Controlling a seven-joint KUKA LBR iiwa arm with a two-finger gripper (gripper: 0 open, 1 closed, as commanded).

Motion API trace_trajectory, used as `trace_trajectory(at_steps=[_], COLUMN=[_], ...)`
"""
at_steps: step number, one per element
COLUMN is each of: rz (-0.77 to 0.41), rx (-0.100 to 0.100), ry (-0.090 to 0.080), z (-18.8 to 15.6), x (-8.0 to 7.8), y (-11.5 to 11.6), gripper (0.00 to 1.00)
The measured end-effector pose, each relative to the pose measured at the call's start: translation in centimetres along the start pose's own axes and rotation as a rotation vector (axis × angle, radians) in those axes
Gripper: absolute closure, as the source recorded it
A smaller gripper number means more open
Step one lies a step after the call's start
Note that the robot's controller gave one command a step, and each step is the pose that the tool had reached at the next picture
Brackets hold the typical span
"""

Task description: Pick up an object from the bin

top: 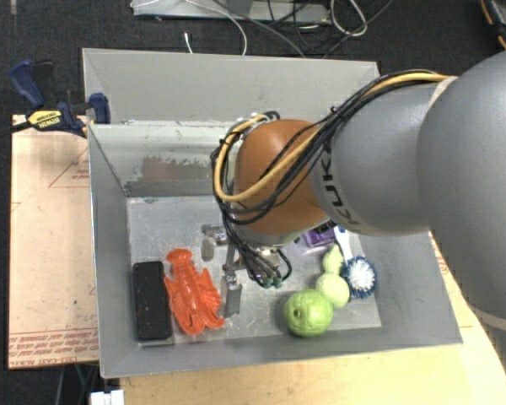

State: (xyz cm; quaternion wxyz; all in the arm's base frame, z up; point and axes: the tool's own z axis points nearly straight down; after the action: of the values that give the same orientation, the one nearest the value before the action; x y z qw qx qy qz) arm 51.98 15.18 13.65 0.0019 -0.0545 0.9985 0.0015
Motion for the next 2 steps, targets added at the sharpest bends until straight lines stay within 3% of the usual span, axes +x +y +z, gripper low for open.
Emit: trace_trajectory(at_steps=[1, 2], rz=[0.008, -0.051], rx=[-0.003, -0.003], ry=[-0.006, -0.010], z=[0.2, 5.3], x=[-0.1, -5.5], y=[0.7, -2.6], gripper=[0.00, 0.00])
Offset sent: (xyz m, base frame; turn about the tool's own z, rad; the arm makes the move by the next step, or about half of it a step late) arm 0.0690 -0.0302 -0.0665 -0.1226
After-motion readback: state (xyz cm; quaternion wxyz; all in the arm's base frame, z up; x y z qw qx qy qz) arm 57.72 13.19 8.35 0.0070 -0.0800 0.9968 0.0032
